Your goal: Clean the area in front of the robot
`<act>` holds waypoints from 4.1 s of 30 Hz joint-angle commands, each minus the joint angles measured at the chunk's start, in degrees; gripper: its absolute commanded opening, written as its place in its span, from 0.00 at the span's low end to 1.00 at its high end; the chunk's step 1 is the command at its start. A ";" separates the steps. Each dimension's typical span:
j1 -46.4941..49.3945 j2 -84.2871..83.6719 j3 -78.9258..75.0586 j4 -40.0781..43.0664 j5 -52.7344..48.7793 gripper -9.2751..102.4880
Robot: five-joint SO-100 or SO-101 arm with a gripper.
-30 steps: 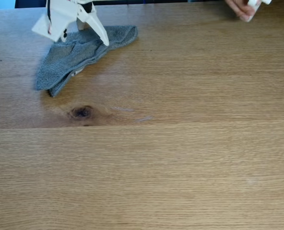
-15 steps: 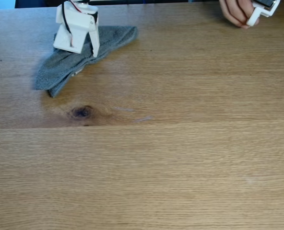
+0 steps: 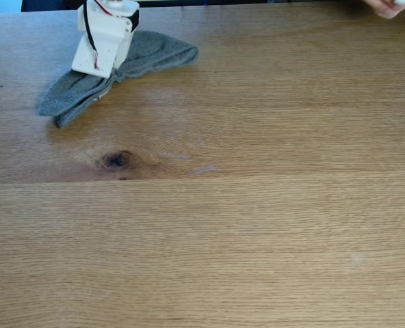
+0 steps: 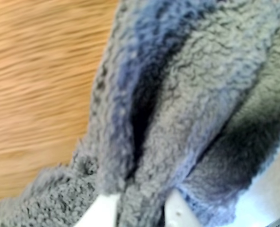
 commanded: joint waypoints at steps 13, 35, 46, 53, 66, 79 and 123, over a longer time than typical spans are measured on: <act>-35.33 50.71 -0.70 30.67 16.44 0.08; -67.59 23.91 -10.02 7.12 31.03 0.08; -61.26 -9.32 -28.56 -19.86 28.13 0.08; -55.99 -26.28 -33.93 -30.32 16.96 0.08; -33.40 -39.99 -47.37 -27.16 13.54 0.08; -22.15 -34.19 -52.03 9.49 20.92 0.08; -29.36 -43.68 -52.03 -30.41 -2.11 0.08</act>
